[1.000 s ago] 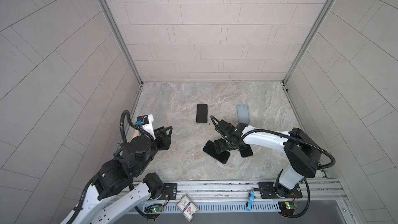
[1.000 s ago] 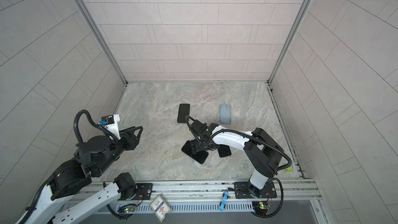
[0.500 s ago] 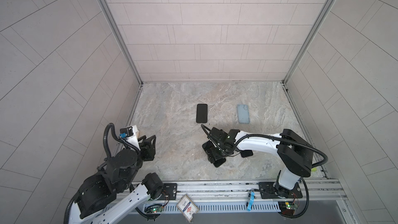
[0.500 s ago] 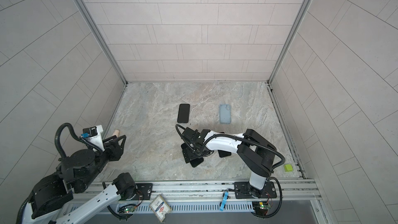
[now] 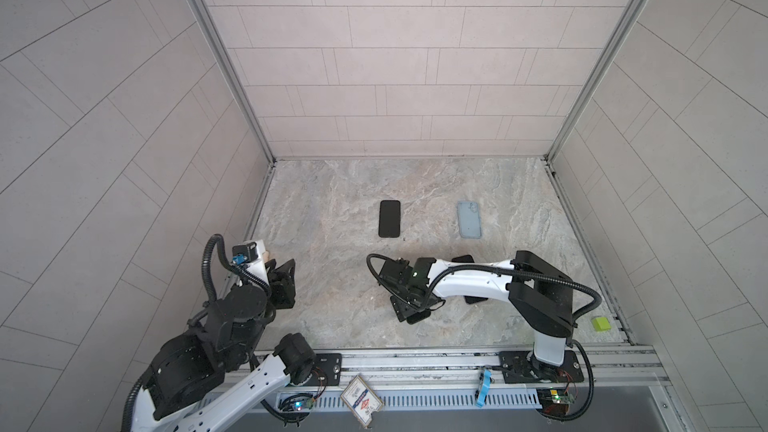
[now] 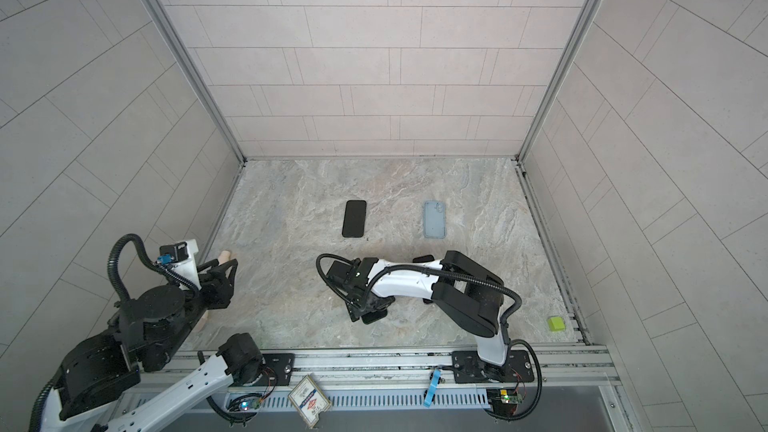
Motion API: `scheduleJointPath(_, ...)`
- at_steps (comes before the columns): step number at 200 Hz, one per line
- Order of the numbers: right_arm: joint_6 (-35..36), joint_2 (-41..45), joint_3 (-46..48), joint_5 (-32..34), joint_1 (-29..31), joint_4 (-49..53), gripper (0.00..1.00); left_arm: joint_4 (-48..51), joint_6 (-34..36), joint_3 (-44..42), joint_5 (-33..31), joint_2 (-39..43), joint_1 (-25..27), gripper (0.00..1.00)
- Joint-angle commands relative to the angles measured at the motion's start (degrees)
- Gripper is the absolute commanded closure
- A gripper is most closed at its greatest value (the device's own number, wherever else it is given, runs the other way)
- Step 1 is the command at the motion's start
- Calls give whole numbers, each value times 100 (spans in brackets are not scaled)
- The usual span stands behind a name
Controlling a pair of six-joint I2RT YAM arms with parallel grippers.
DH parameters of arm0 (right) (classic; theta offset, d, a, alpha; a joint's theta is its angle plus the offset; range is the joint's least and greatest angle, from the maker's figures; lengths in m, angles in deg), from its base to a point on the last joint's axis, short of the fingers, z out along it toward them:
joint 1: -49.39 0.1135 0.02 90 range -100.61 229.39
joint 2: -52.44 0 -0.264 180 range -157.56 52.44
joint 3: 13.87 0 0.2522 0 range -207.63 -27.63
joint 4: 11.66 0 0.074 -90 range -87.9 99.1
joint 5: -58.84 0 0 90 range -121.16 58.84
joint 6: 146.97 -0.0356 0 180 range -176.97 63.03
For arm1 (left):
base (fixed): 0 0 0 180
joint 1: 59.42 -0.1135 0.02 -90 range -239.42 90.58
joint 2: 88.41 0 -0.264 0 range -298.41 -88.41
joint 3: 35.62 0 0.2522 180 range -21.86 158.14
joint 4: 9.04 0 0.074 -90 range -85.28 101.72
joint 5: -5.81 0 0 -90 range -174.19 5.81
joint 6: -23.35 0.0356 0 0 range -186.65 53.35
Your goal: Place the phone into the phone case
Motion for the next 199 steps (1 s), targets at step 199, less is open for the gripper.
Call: scheduleJointPath(199,1401,-1124,-2716,-16,-2846,649,38,-275,321,-173,567,-241,-1105,53)
